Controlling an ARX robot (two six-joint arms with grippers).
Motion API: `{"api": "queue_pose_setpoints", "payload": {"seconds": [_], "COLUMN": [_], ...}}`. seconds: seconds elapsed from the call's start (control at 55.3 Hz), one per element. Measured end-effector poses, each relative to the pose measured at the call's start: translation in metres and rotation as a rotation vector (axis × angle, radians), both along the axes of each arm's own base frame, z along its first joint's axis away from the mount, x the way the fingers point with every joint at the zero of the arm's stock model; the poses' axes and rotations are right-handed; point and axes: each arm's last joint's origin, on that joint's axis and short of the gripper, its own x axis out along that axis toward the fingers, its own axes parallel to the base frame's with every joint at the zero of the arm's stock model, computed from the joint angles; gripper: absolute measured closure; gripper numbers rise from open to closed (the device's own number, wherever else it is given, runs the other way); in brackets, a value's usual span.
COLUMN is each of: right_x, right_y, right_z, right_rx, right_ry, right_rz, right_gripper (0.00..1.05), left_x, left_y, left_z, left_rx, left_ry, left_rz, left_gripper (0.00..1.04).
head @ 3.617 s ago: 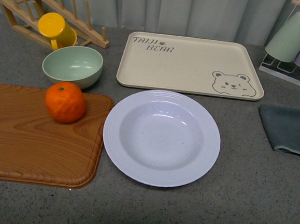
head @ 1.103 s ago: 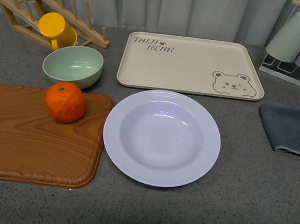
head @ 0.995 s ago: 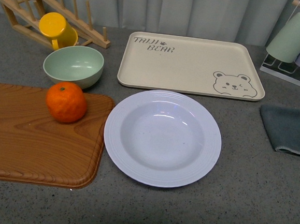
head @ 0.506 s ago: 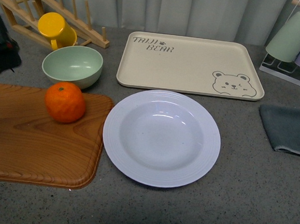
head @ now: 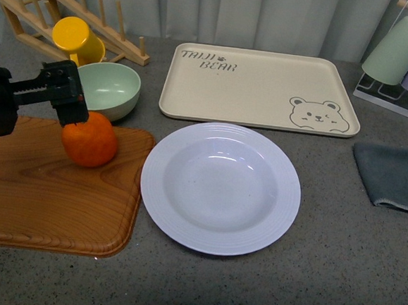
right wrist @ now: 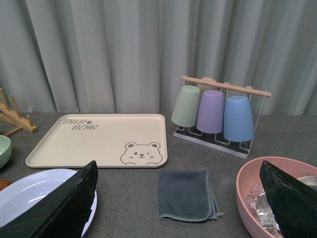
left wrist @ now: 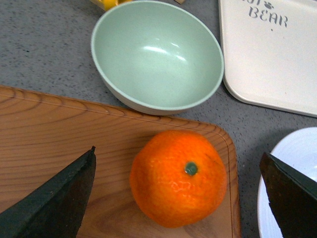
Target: Place orange and plate with both arms
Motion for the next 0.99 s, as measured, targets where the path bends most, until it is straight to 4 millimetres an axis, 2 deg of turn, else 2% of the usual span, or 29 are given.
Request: {"api": "queue_pose_setpoints", "payload": {"seconds": [0.163,0.832,0.85,0.922,0.995], "right_x": [0.000,0.000,0.000,0.000,0.000], "right_y": [0.000,0.000,0.000,0.000,0.000], "right_z": [0.000,0.000,0.000,0.000,0.000], "right_rx": [0.000,0.000,0.000,0.000,0.000], "right_ry": [0.000,0.000,0.000,0.000,0.000], "right_rz": [0.000,0.000,0.000,0.000,0.000], "right_gripper": [0.09,0.09,0.09,0.09,0.09], "left_x": [0.001,0.010,0.010,0.011,0.011], "left_y": [-0.006,-0.009,-0.009,-0.009,-0.009], "left_z": [-0.008,-0.038,-0.039,-0.042,-0.042], "left_rx": [0.014,0.038,0.042,0.048,0.045], "left_ry": [0.022,0.104,0.107,0.119,0.119], "left_rz": [-0.055,-0.112,-0.109,-0.102,-0.106], "left_gripper": [0.06,0.06,0.07,0.23,0.33]}}
